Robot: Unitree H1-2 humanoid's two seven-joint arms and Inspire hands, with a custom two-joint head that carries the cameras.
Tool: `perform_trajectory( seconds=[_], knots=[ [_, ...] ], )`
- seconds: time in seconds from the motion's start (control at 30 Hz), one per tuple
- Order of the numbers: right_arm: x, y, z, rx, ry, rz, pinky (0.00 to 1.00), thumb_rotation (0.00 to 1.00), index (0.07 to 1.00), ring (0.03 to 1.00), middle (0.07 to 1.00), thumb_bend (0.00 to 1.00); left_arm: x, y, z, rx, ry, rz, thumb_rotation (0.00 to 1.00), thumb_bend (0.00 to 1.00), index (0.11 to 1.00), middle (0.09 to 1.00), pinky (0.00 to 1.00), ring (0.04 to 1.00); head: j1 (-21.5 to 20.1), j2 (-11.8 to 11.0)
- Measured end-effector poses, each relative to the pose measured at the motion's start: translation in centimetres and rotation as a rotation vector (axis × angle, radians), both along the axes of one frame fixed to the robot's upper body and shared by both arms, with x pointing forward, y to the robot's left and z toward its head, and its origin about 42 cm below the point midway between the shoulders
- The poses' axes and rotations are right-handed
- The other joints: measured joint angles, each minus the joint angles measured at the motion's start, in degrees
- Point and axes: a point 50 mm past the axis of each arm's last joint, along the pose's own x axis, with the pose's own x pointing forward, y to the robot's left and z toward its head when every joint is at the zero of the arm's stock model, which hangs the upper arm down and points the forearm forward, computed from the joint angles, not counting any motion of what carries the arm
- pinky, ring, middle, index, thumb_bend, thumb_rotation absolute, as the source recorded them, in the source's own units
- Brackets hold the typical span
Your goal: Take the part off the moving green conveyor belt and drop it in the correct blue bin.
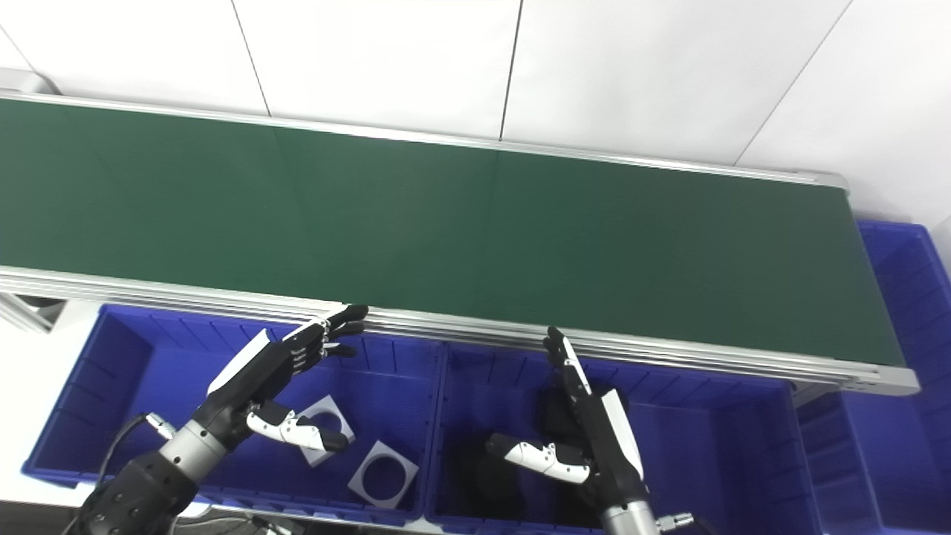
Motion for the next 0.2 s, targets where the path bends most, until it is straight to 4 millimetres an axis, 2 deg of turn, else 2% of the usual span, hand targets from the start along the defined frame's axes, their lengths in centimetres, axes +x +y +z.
perform_trajectory(
  seconds=[0.2],
  knots=[
    [-0.03, 0.07, -0.05, 0.009, -0.008, 0.001, 0.92, 0.42, 1.000, 0.962, 0.967, 0.91, -0.09, 0.10, -0.51, 0.003, 0.017, 0.004, 0.30, 0.99, 0.920, 0.952, 0.82, 0.919, 0.09, -0.18]
  ],
)
